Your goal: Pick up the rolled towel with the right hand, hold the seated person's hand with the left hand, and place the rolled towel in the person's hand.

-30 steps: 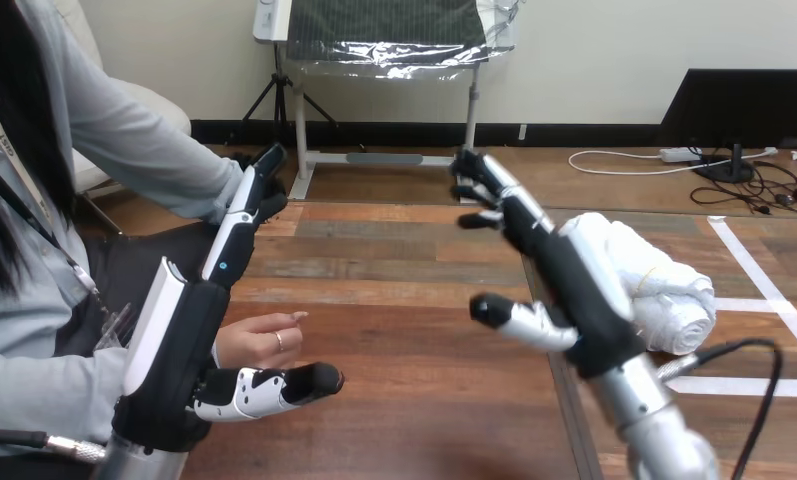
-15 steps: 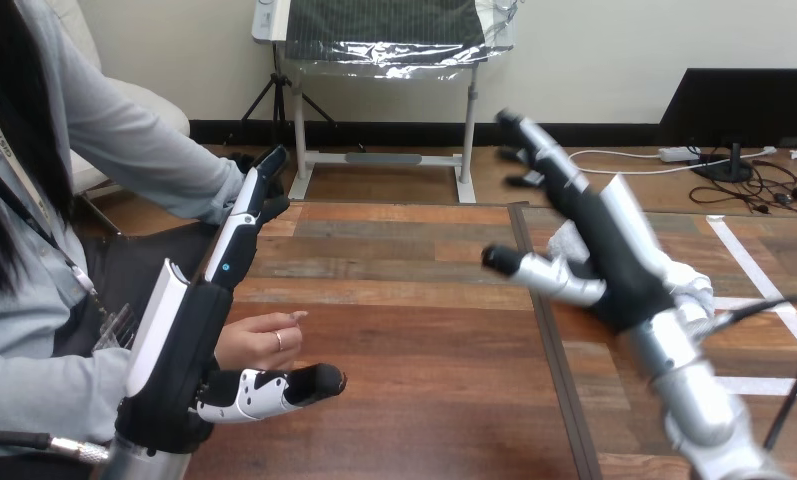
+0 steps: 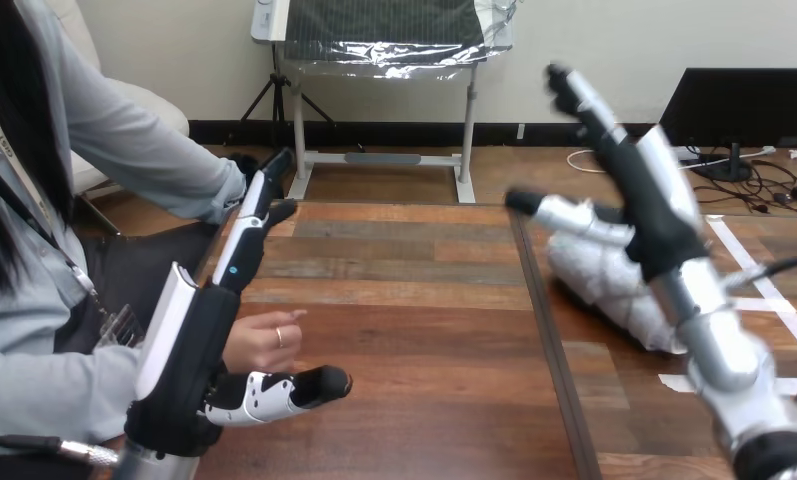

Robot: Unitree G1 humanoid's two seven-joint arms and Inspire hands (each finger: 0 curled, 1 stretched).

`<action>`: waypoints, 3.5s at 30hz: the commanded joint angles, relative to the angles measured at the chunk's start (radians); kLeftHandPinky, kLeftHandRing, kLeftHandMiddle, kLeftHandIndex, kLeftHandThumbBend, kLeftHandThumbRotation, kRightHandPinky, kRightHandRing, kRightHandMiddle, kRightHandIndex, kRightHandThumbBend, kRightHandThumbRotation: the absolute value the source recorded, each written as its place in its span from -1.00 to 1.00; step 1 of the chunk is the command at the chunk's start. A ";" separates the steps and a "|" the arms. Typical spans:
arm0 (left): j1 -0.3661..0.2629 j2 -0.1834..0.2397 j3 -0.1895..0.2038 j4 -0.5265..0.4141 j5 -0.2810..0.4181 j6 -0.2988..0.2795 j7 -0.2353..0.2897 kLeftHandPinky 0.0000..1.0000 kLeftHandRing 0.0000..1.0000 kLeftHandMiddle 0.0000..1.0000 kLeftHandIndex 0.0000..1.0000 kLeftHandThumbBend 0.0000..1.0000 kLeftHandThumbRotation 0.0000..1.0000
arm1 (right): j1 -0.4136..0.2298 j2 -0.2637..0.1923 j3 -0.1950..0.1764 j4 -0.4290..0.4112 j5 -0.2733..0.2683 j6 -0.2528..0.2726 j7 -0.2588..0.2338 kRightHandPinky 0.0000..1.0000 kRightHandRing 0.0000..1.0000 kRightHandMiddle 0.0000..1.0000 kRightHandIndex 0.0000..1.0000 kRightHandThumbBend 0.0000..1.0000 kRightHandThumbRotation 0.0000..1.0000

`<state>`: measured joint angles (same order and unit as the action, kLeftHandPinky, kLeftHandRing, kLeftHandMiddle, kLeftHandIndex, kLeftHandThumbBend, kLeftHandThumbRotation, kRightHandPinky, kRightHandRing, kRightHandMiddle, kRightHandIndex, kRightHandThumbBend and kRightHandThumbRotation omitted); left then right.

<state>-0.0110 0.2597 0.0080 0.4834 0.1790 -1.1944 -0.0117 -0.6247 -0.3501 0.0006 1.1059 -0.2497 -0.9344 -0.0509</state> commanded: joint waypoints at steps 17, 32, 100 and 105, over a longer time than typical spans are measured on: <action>-0.035 -0.030 0.018 -0.021 0.037 -0.017 0.033 0.80 1.00 1.00 1.00 1.00 0.62 | -0.307 -0.115 0.019 0.084 -0.073 0.249 -0.083 0.78 0.95 0.90 0.97 1.00 0.35; -0.026 -0.041 0.019 -0.030 0.044 -0.016 0.043 0.81 1.00 1.00 1.00 1.00 0.60 | -0.407 -0.122 0.050 0.174 -0.132 0.431 -0.107 0.69 0.94 0.90 0.91 1.00 0.21; 0.112 -0.056 0.016 -0.204 0.048 -0.018 0.051 0.82 1.00 1.00 1.00 1.00 0.54 | -0.390 -0.068 0.265 0.283 -0.350 0.913 0.041 0.66 0.94 0.90 0.93 1.00 0.33; 0.121 -0.058 0.019 -0.220 0.044 -0.034 0.055 0.84 1.00 1.00 1.00 1.00 0.54 | -0.376 -0.064 0.287 0.287 -0.370 0.928 0.054 0.68 0.96 0.92 0.94 1.00 0.37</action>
<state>0.1264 0.2130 0.0168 0.3251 0.2402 -1.2062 0.0361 -0.9868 -0.4343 0.2643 1.3976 -0.5999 -0.0149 -0.0045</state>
